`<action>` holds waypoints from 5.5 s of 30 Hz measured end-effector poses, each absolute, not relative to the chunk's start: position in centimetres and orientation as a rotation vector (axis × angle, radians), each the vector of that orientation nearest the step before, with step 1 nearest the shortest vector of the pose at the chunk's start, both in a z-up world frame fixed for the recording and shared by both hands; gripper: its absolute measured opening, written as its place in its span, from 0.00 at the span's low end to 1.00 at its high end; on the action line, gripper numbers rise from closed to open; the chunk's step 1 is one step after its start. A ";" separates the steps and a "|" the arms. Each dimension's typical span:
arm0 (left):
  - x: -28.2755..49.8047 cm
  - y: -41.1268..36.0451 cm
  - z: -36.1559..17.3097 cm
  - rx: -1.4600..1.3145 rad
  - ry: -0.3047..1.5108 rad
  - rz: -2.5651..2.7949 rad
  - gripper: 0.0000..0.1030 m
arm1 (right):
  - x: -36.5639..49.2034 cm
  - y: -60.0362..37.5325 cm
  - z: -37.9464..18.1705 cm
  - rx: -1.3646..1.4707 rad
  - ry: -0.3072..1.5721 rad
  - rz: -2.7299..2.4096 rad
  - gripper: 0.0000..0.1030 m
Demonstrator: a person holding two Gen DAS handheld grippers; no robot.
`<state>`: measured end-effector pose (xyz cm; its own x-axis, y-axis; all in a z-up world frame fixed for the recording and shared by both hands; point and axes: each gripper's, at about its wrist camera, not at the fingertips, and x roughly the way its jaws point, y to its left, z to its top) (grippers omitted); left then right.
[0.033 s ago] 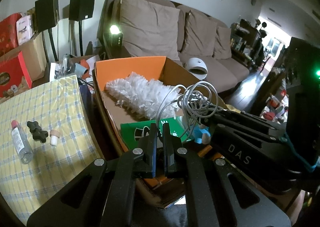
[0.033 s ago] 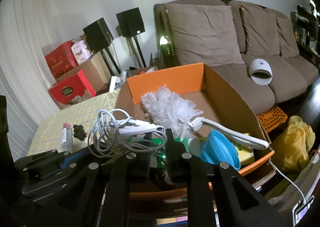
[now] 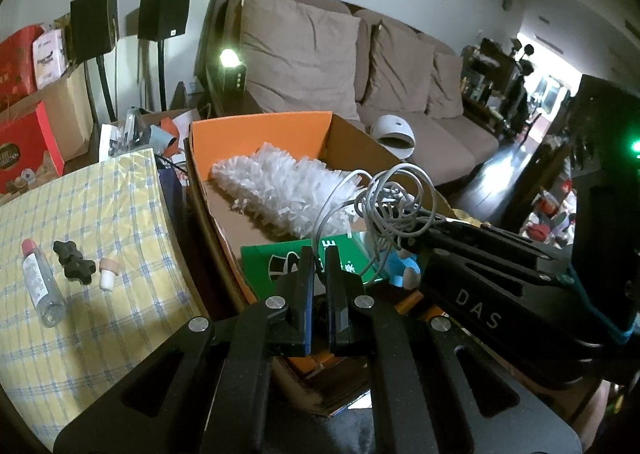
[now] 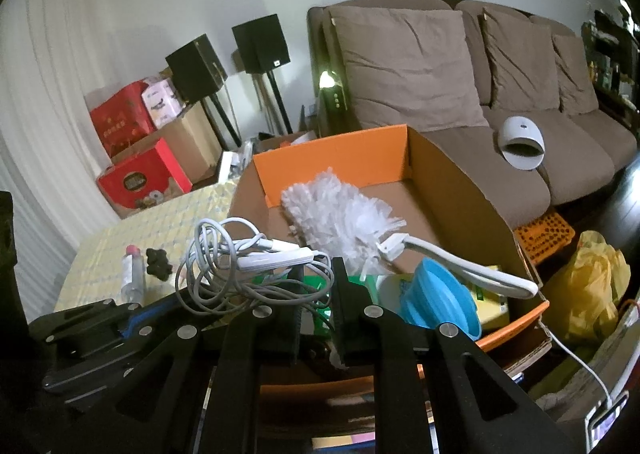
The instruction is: Organize objects
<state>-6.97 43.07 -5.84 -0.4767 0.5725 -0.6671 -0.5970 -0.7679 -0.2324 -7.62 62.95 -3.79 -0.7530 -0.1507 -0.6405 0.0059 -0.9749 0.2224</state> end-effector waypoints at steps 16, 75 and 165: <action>-7.3 42.8 -6.3 -1.022 0.027 2.235 0.05 | -8.4 62.6 -5.2 1.168 -0.282 -2.822 0.13; -13.8 22.4 -1.4 -0.956 -0.200 2.685 0.60 | -5.5 60.9 0.0 0.889 -0.061 -3.044 0.85; -21.0 28.5 -16.0 -1.094 -0.010 2.232 0.40 | -15.1 46.7 -8.6 1.028 -0.082 -2.753 0.24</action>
<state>-21.02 28.50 -16.02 -0.4450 0.5507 -0.7062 -0.5447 -0.7924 -0.2748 -15.13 46.68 -8.63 -0.7376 -0.2075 -0.6425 0.1687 -0.9781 0.1222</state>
